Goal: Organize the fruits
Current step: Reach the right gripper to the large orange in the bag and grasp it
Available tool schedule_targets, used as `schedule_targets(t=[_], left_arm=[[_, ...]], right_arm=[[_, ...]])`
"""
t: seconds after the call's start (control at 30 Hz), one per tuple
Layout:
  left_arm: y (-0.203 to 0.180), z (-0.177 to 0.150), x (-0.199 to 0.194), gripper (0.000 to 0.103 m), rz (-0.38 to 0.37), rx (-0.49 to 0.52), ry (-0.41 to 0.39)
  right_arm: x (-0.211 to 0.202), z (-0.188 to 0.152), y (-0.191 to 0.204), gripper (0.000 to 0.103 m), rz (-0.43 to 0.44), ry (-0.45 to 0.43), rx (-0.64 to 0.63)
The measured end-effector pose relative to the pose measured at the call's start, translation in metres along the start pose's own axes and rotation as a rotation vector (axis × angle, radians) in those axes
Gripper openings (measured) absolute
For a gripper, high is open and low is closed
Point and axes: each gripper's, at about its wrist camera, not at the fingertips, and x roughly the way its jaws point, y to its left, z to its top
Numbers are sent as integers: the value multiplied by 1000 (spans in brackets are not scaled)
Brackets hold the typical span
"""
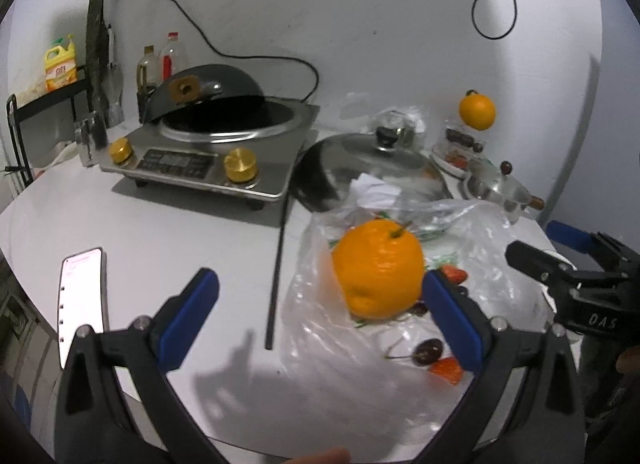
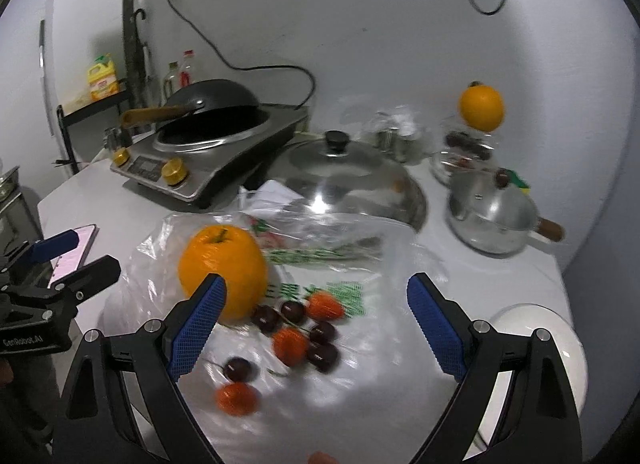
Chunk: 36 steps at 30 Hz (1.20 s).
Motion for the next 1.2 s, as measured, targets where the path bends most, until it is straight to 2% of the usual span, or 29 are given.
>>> schedule_targets(t=[0.3, 0.57, 1.2], left_arm=[[30, 1, 19, 102, 32, -40, 25], [57, -2, 37, 102, 47, -97, 56], [65, -8, 63, 102, 39, -75, 112]], right_arm=[[51, 13, 26, 94, 125, 54, -15], [87, 20, 37, 94, 197, 118, 1], [135, 13, 65, 96, 245, 225, -41]])
